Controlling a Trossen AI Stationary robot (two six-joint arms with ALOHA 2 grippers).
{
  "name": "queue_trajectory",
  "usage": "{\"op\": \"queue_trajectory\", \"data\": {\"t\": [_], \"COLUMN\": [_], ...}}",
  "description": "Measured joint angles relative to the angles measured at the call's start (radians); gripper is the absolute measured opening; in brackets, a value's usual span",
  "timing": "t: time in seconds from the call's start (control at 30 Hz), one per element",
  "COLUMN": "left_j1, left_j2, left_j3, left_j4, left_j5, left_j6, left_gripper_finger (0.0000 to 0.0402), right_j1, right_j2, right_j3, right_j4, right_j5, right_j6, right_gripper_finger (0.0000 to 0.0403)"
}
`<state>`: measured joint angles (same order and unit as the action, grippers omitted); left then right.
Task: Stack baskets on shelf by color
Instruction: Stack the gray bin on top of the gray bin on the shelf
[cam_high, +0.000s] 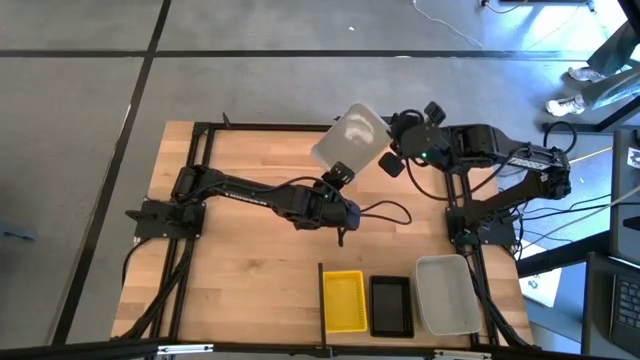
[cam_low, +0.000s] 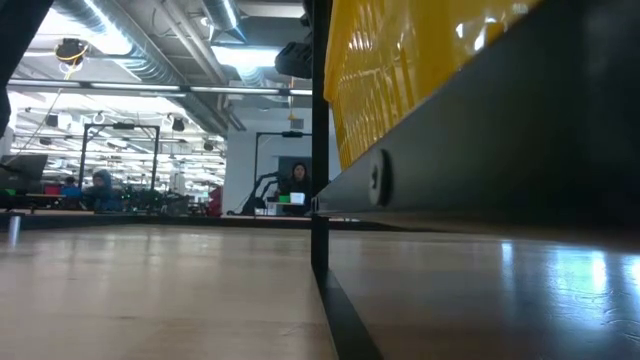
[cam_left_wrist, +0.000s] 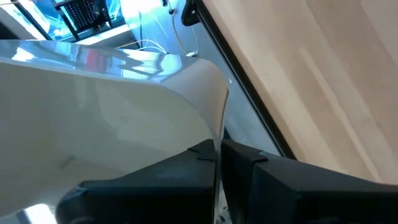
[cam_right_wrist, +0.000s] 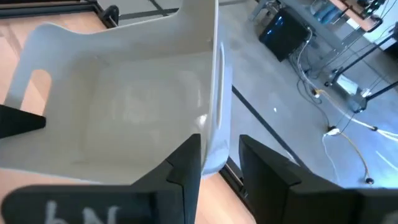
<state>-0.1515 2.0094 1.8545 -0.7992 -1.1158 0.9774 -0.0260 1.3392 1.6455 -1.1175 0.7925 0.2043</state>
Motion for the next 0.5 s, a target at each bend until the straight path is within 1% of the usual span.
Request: {"op": "queue_trajectory", "data": {"t": [0.1,0.17,0.37,0.4,0.5], "left_j1": [-0.001,0.000,-0.001,-0.001,-0.001], "left_j2": [0.000,0.000,0.000,0.000,0.000], "left_j3": [0.000,0.000,0.000,0.000,0.000], "left_j4": [-0.001,-0.001,-0.001,-0.001,-0.001], "left_j5": [0.003,0.004,0.004,0.004,0.004], "left_j6": [-0.006,-0.006,-0.006,-0.006,-0.007], "left_gripper_finger": [0.0000,0.0000,0.0000,0.0000,0.0000], "right_j1": [-0.014,-0.020,-0.023,-0.023,-0.023], "right_j2": [0.000,0.000,0.000,0.000,0.001], "right_j3": [0.000,0.000,0.000,0.000,0.000], "right_j4": [0.000,0.000,0.000,0.000,0.000], "right_j5": [-0.027,-0.048,-0.080,-0.081,-0.080], "right_j6": [0.000,-0.001,-0.013,-0.014,-0.014], "right_gripper_finger": [0.0102,0.0088,0.0015,0.0008,0.0009]}}
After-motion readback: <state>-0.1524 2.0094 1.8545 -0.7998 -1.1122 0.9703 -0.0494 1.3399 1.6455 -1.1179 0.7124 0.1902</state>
